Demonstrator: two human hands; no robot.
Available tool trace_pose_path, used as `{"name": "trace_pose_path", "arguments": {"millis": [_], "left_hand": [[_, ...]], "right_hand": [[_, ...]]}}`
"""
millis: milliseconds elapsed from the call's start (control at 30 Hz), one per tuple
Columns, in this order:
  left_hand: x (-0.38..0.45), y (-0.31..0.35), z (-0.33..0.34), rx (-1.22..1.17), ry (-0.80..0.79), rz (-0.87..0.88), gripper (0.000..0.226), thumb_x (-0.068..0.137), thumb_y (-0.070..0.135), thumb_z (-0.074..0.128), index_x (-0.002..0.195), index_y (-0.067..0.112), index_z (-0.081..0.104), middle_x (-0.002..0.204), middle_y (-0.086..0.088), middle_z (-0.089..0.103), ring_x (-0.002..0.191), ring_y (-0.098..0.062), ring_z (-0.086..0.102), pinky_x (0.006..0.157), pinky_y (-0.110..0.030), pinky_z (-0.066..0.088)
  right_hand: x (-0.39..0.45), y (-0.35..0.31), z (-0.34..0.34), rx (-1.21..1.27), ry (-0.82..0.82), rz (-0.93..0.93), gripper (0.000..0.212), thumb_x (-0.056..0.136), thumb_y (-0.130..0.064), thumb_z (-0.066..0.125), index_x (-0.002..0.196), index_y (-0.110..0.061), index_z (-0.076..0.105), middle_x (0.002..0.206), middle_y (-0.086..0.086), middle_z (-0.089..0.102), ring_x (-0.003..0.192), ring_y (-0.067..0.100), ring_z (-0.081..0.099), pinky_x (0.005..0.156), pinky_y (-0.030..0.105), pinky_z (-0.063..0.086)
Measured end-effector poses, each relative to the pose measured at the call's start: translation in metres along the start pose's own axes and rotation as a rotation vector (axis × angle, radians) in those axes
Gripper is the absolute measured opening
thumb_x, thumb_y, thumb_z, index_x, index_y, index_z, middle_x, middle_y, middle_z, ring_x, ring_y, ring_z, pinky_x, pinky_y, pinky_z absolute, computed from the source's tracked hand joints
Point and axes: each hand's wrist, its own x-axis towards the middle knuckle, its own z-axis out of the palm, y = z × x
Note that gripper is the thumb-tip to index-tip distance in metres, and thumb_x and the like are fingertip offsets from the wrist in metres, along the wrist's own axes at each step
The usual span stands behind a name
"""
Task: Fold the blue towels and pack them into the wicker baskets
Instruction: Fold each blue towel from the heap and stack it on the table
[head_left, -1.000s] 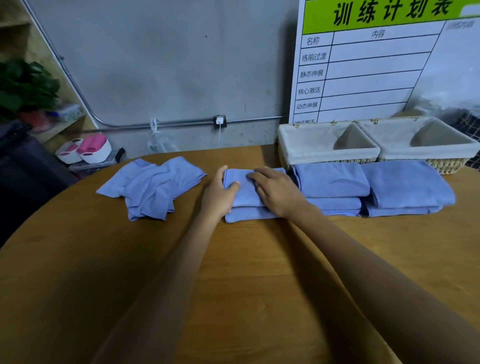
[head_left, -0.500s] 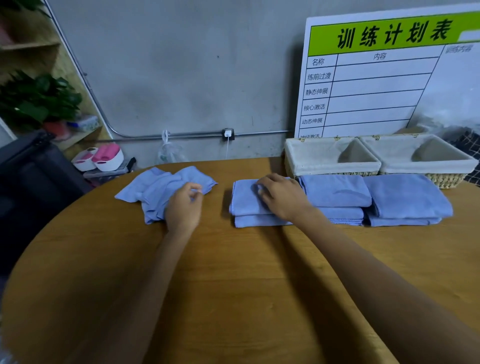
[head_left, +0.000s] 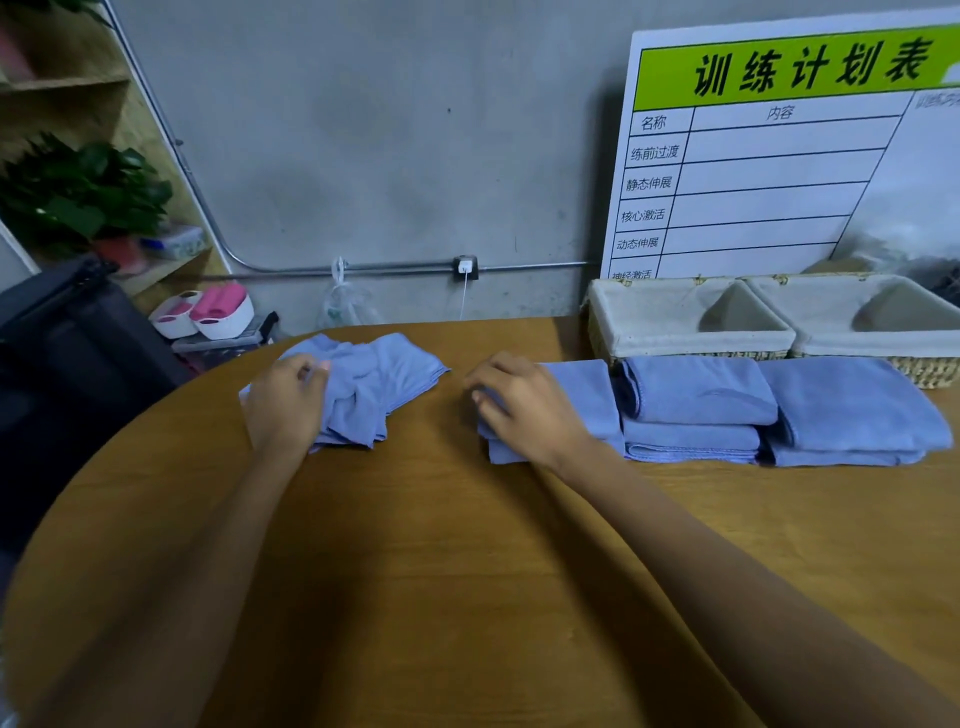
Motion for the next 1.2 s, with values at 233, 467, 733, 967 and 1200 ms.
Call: {"name": "trace_pose_path", "arguments": {"millis": [233,467,733,967,1200], "left_hand": [[0.017,0.078,-0.089,-0.421,0.137,0.269,0.022,0.106,0.024,0.046,0.084,0.024,0.046,0.074,0.002,0.046,0.063,-0.001,0.043,0.061,-0.016,0.034],[0.021,0.083,-0.138,-0.677,-0.163,0.229,0.021,0.097,0.041,0.056,0.079,0.029,0.056,0.064,0.011,0.053,0.059,-0.007,0.046,0.057,-0.028,0.036],[0.032,0.091,-0.193,-0.441,0.014,0.442,0.019,0.101,0.030,0.051,0.083,0.033,0.056,0.080,0.019,0.061,0.078,0.011,0.051,0.075,-0.022,0.040],[0.032,0.147,-0.249,-0.469,0.031,0.706,0.021,0.103,0.019,0.054,0.095,0.038,0.059,0.089,0.031,0.064,0.088,0.016,0.053,0.085,-0.011,0.040],[0.052,0.141,-0.289,-0.440,0.079,0.749,0.009,0.103,0.037,0.054,0.099,0.040,0.061,0.090,0.037,0.063,0.091,0.015,0.053,0.087,-0.016,0.041]], "right_hand": [[0.007,-0.030,-0.013,0.259,0.056,0.017,0.023,0.096,-0.019,0.058,0.117,-0.017,0.068,0.114,0.001,0.063,0.107,0.019,0.060,0.090,0.036,0.049],[0.014,-0.080,-0.044,0.506,0.061,0.034,0.026,0.098,-0.018,0.061,0.123,-0.015,0.064,0.120,0.001,0.067,0.106,0.011,0.061,0.085,0.004,0.039],[0.019,-0.114,-0.045,0.666,0.048,0.114,0.035,0.098,-0.018,0.063,0.133,-0.016,0.057,0.131,0.002,0.061,0.115,0.013,0.060,0.098,0.031,0.049],[0.044,-0.152,-0.034,0.592,0.004,0.053,0.058,0.095,-0.025,0.067,0.147,-0.017,0.044,0.149,0.002,0.048,0.135,0.016,0.044,0.112,0.034,0.037],[0.046,-0.167,-0.033,0.817,-0.181,0.043,0.030,0.094,-0.030,0.069,0.105,-0.003,0.065,0.104,0.014,0.069,0.097,0.017,0.067,0.092,0.046,0.054]]}}
